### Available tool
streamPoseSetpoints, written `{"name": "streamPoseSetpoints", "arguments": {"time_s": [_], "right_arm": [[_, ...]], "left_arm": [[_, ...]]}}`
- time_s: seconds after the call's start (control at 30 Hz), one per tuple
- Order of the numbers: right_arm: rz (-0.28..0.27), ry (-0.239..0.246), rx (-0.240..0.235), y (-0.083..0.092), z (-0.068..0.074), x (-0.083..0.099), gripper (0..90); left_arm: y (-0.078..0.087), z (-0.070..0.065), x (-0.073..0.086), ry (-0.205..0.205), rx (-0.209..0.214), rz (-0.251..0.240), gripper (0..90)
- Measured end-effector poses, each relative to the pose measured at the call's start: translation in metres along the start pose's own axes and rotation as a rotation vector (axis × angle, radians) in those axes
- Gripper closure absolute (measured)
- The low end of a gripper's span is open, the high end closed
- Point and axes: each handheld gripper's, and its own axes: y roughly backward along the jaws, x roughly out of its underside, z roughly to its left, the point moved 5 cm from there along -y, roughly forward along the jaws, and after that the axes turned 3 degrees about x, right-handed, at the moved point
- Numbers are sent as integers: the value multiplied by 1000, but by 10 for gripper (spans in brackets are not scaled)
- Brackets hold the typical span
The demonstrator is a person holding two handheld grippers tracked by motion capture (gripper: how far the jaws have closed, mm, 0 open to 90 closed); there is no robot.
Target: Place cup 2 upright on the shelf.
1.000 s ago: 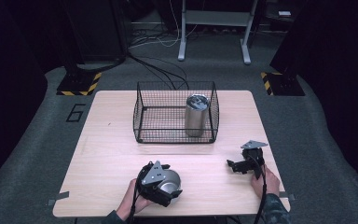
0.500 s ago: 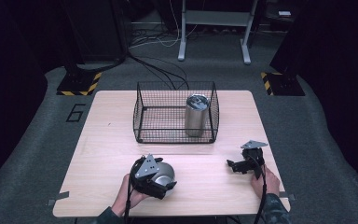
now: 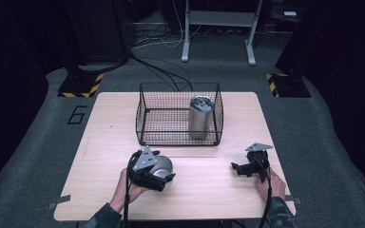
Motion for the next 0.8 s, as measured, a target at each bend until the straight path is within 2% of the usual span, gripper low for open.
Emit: {"name": "streamPoseSetpoints", "arguments": {"time_s": [0.17,0.37,0.5,0.7,0.8], "right_arm": [[0,4,1,0,0,0,0],[0,4,1,0,0,0,0],[1,-5,4,0,0,0,0],[0,-4,10,0,0,0,0],[1,-6,11,0,0,0,0]], "left_arm": [[0,6,-7,-12,-15,-2,64],[3,12,-14,-8,-24,-8,64],[4,20,-18,26,-2,-20,64],[5,26,-26,23,-4,-24,64],[6,29,-35,7,-15,-28,64]]}}
